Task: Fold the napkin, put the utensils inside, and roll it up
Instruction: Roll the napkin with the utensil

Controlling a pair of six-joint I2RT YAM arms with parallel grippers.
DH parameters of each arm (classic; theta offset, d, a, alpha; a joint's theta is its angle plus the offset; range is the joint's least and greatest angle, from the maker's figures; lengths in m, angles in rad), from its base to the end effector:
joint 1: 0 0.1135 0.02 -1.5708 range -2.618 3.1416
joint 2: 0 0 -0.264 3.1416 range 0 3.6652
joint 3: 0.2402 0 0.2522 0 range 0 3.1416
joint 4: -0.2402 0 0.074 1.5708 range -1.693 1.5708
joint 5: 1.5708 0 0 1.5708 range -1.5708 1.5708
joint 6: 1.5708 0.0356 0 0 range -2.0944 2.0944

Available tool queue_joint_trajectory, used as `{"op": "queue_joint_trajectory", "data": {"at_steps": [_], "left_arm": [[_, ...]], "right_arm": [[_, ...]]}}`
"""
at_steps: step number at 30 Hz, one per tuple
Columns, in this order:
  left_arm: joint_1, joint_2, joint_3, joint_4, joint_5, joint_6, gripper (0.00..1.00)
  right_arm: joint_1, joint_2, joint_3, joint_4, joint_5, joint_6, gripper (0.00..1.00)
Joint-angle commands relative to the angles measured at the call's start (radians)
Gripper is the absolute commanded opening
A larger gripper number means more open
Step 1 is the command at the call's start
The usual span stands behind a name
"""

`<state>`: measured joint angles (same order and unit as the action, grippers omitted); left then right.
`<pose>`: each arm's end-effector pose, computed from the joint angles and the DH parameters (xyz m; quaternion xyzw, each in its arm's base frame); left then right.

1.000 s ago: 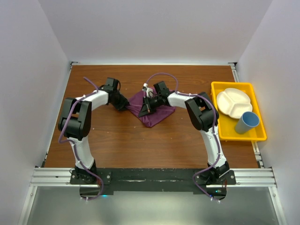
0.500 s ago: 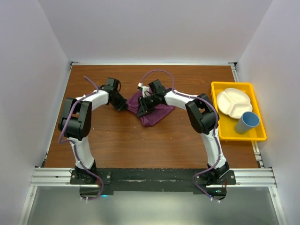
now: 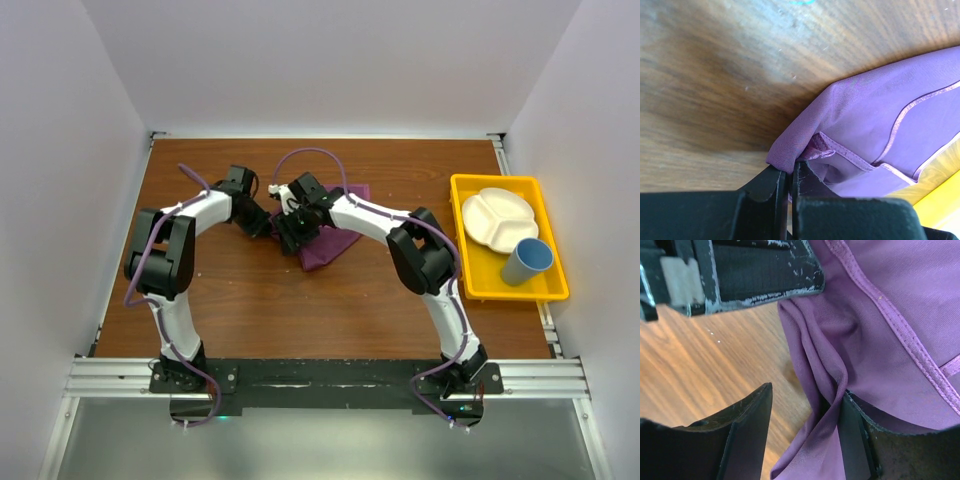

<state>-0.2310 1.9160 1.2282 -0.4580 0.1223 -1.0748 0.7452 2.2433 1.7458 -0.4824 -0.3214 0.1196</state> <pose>0.3706 -0.0916 0.1532 -0.3878 0.8954 -0.1753 0.1309 0.3513 0.3395 0.1663 -0.3349 0.8842 0.2594 0.1968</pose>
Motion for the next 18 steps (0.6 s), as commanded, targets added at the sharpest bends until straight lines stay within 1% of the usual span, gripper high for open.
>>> {"op": "queue_joint_trajectory", "data": {"at_steps": [1,3,4,6,7,8,9,12,13,14,15,16,17,18], "left_arm": [[-0.014,0.034,0.013,-0.153,-0.018,-0.001,0.0],[-0.014,0.032,0.019,-0.162,-0.019,-0.001,0.0],[-0.014,0.031,0.019,-0.162,-0.021,0.001,0.0],[-0.014,0.028,0.025,-0.166,-0.024,0.007,0.0],[-0.013,0.028,0.027,-0.165,-0.024,0.013,0.0],[-0.011,0.026,0.028,-0.16,-0.024,0.018,0.0],[-0.01,0.025,0.03,-0.16,-0.021,0.032,0.0],[0.004,0.011,0.036,-0.136,-0.021,0.081,0.0],[0.009,0.005,0.037,-0.13,-0.026,0.094,0.08],[0.016,-0.011,0.037,-0.107,-0.029,0.11,0.13],[0.019,-0.02,0.036,-0.094,-0.035,0.139,0.18],[0.022,-0.029,0.031,-0.082,-0.035,0.151,0.3],[0.028,-0.047,0.027,-0.052,-0.03,0.162,0.34],[0.033,-0.058,0.021,-0.033,-0.004,0.188,0.39]], "right_arm": [[0.011,0.044,0.037,-0.054,0.122,-0.038,0.54],[0.013,0.05,0.037,-0.051,0.139,-0.023,0.47],[0.011,0.05,0.037,-0.051,0.142,-0.018,0.29],[0.003,0.055,0.037,-0.048,0.142,0.006,0.16],[0.0,0.055,0.035,-0.045,0.11,0.012,0.04],[-0.009,0.055,0.032,-0.044,0.091,0.028,0.0],[-0.023,0.056,0.028,-0.041,0.075,0.037,0.0],[-0.058,0.061,0.001,-0.024,-0.046,0.058,0.0],[-0.066,0.062,-0.012,-0.013,-0.074,0.063,0.0],[-0.073,0.067,-0.018,-0.007,-0.153,0.071,0.0],[-0.089,0.071,-0.02,-0.001,-0.195,0.075,0.0],[-0.096,0.091,-0.019,0.002,-0.226,0.081,0.0],[-0.102,0.099,-0.017,0.004,-0.292,0.092,0.0],[-0.118,0.107,-0.02,0.011,-0.321,0.107,0.0]]}}
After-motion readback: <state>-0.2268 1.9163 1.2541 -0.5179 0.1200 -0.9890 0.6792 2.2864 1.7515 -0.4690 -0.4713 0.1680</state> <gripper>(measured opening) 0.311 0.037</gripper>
